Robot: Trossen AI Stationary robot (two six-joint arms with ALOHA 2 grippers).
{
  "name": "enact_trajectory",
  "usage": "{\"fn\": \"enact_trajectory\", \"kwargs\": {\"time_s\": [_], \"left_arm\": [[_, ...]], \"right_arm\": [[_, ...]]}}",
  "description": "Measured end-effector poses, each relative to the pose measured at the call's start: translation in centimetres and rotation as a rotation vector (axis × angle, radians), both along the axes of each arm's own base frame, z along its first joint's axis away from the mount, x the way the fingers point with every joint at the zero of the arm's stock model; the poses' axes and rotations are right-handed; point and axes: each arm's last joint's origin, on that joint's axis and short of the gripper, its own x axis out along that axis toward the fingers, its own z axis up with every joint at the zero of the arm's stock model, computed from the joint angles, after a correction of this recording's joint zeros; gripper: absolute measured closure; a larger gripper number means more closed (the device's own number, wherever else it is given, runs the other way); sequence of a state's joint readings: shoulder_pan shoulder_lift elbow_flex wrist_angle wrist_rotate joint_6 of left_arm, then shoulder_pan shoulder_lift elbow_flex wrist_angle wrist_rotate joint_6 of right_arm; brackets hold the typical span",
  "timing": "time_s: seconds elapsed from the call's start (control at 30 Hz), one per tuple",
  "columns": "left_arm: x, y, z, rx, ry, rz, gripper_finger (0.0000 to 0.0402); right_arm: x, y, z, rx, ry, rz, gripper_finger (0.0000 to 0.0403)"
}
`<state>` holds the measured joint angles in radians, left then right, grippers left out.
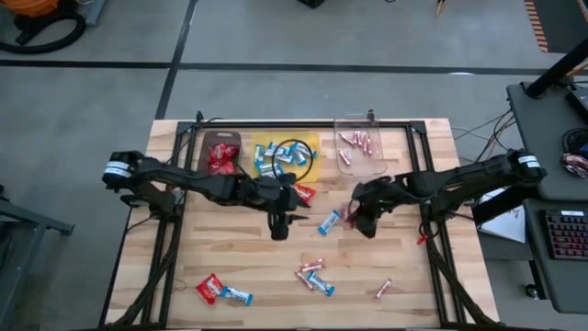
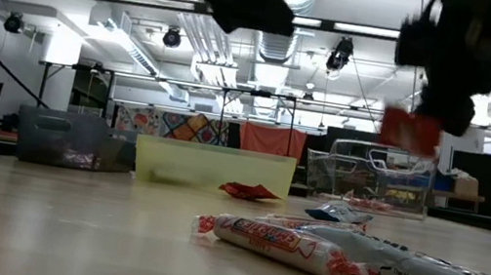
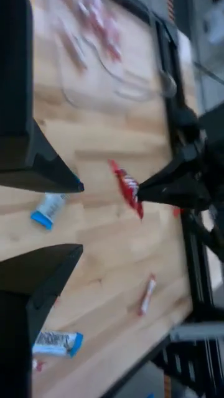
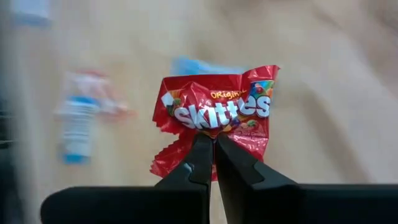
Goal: Sort candy
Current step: Put the white candy into the yellow bin, then put the red candy into the black bin
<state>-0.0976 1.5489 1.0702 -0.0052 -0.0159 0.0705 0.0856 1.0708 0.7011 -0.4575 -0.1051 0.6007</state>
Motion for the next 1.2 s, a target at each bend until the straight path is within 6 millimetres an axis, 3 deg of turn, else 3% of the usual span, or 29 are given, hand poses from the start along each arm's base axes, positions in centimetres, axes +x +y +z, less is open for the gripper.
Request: {"fn": "enact_trajectory", "kwargs": {"time_s": [0.2, 0.43, 0.67, 0.93, 1.2], "left_arm": [[2.4, -1.1, -2.0, 0.082, -0.105, -0.121, 0.0212], [4.1, -2.0, -4.3, 0.146, -0.154, -0.173, 0.0151], [3.8, -1.8, -4.6, 0.119, -0.095, -0.163, 0.0159], [2.3, -1.9, -3.6, 0.054, 0.008, -0.138, 0.0177], [1.5, -3.9, -3.6, 0.018, 0.040, -0.173, 0.0187]], "right_arm": [[1.8, 1.0, 1.5, 0.062, -0.280, 0.213, 0.0391], [3.2, 1.3, 0.7, 0.086, -0.315, 0.278, 0.0391], [3.5, 1.5, -0.7, 0.054, -0.240, 0.296, 0.0390], [3.5, 4.6, -3.1, -0.323, -0.241, 0.513, 0.0390], [2.1, 6.9, -6.5, -0.425, -0.424, 0.464, 0.0390]]}}
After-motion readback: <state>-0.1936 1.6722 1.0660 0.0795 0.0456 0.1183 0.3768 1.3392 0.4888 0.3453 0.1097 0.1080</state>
